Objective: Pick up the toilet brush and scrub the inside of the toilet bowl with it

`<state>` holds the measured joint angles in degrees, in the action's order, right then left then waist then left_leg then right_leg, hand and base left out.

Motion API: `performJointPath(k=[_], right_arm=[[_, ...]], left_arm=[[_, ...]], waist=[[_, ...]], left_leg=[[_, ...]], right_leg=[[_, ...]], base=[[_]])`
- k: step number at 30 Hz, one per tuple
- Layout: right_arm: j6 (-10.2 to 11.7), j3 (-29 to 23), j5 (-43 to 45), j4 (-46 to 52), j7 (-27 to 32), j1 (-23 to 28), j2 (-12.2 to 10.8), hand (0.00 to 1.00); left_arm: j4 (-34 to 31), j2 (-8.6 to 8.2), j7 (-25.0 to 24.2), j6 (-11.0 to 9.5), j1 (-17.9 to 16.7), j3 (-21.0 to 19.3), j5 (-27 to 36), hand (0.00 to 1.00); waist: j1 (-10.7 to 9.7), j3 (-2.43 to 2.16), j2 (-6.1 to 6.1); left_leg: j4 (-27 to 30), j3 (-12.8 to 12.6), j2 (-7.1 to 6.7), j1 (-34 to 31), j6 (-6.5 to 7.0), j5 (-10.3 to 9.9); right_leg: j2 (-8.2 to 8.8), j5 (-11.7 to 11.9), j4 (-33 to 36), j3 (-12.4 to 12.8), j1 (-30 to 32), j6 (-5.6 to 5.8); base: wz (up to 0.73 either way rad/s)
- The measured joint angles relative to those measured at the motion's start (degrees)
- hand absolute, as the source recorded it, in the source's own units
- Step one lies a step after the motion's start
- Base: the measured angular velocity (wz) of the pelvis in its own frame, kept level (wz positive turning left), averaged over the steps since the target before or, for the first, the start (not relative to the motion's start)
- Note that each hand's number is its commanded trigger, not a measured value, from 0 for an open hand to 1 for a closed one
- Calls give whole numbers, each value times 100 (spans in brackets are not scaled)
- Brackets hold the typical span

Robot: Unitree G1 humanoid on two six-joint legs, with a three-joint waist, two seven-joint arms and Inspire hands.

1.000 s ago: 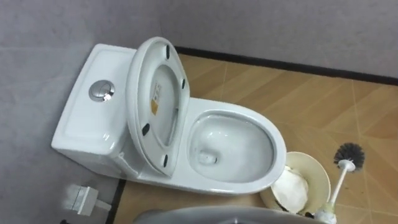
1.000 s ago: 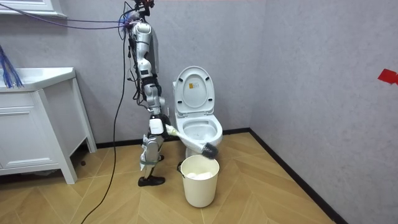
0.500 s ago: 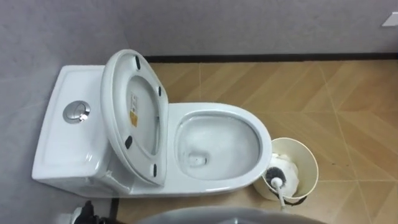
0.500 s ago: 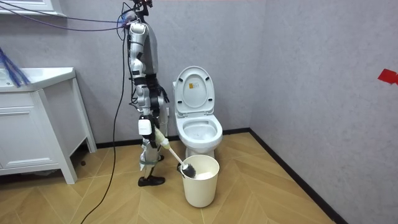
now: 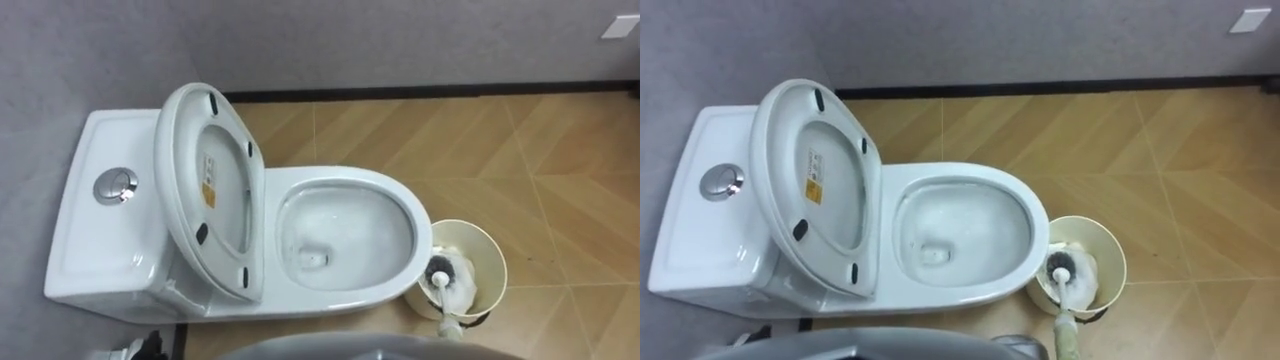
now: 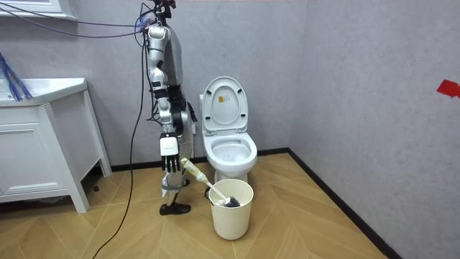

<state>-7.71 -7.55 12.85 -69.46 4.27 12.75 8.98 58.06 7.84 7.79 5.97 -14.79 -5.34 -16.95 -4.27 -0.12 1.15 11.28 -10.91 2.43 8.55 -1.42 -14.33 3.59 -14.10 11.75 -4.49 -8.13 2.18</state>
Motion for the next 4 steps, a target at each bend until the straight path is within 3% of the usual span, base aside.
performJointPath(k=[4], right_arm=[[-127,111,2,-15,-252,1,-30,0]], left_arm=[[10,-22,-23,60,-17,3,-216,0]], waist=[[6,13,-2]], left_leg=[[2,10,4,13,0,0]], right_leg=[[1,1,6,-17,-5,-1]], base=[[-3]])
